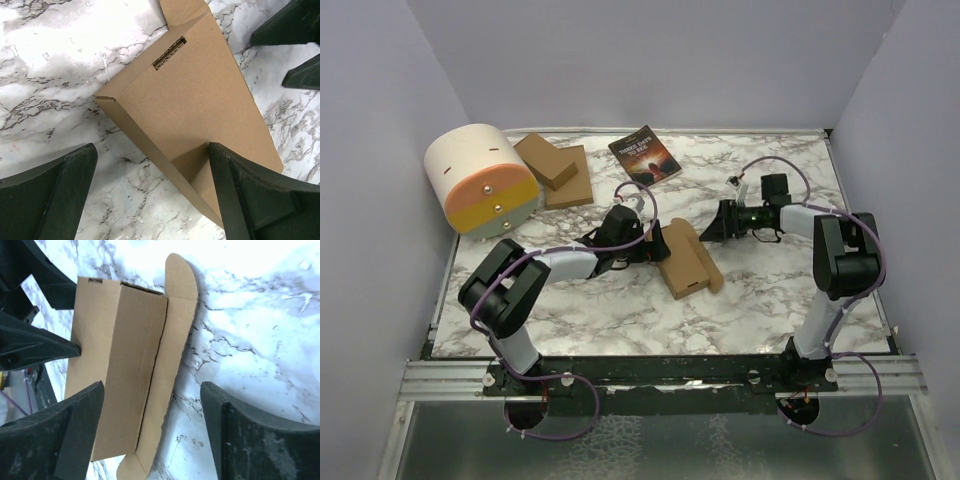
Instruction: Fold the paper box
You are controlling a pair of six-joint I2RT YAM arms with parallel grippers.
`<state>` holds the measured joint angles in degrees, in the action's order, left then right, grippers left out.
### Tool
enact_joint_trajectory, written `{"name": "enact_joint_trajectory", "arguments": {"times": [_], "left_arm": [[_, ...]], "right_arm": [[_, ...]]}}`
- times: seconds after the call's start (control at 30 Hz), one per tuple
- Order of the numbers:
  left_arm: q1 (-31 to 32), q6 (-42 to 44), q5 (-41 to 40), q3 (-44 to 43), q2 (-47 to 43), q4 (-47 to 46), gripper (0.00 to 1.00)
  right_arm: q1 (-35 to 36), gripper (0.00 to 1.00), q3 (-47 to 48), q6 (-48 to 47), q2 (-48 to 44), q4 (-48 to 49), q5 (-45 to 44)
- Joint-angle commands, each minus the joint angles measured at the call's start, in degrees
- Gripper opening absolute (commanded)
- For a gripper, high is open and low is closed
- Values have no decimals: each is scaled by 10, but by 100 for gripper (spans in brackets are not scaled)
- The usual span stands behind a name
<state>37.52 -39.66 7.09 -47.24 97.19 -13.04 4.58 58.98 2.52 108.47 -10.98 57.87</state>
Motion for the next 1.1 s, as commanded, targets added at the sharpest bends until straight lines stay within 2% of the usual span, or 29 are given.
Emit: {"name": "enact_joint_trajectory", "arguments": {"times": [0.0,0.1,0.13,0.2,0.43,0.87,1.07], "left_arm": [[0,24,-5,-4,17,34,95],[0,28,-1,-7,20,33,95],[-1,28,1,-8,21,33,95],[-1,32,2,-12,24,34,95],[-4,48,9,-36,36,41,95],[-22,88,55,-118,106,49,95],[-34,97,73,-136,123,43,95]], "right_arm": [[-2,63,7,-78,-68,-5,-72],[3,23,18,-121,-71,-38,-79],[7,17,19,-129,-67,-49,-82],[17,11,18,-139,-60,-63,-89],[45,8,25,-140,-21,-98,-88],[93,8,17,-134,-13,-114,-71],[87,12,24,-162,-30,-133,-97]]}}
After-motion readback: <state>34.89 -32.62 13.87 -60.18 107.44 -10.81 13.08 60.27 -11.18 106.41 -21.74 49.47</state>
